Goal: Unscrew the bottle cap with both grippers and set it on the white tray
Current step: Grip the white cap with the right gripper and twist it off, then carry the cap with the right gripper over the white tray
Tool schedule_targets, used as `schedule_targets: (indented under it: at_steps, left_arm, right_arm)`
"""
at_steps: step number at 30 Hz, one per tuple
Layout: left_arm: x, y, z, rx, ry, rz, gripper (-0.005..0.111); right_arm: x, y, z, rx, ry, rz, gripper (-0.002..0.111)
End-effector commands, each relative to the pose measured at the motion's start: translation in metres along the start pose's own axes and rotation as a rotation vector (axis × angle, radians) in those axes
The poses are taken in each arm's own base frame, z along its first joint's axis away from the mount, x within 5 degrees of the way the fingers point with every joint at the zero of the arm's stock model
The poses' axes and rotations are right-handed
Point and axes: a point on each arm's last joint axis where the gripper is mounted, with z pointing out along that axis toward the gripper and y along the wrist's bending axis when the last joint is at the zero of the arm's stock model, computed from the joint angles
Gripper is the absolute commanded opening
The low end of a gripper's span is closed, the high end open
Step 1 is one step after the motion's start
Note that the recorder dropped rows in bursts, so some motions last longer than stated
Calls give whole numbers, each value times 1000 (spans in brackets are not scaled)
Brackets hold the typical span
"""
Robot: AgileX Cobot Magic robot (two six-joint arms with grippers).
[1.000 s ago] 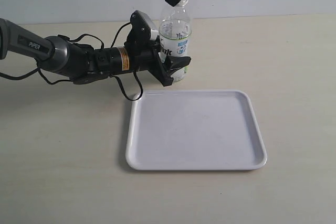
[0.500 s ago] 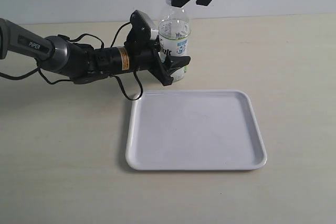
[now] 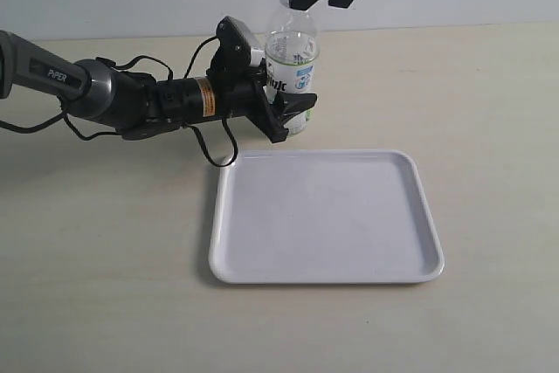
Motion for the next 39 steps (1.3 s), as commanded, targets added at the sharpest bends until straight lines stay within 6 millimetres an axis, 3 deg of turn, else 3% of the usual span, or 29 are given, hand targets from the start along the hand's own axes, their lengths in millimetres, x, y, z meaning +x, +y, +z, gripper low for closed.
schedule_targets:
  at_steps: [1, 17, 25, 36, 39]
  left_arm:
    - [-4, -1, 0, 7, 1, 16, 0]
    - [-4, -1, 0, 7, 1, 16, 0]
    - [-4, 0, 0, -2, -14, 2, 0]
    - [-5, 0, 0, 3, -54, -57, 0]
    - [-6, 2, 0, -24, -60, -104, 0]
  right_arm:
    - [-5, -6, -22, 103, -17, -21, 0]
    - [-4, -2, -17, 44, -23, 2, 0]
    - [-9, -5, -49, 154, -45, 176, 0]
    - [3, -3, -63, 198, 77, 471, 0]
    - [8, -4, -76, 213, 46, 523, 0]
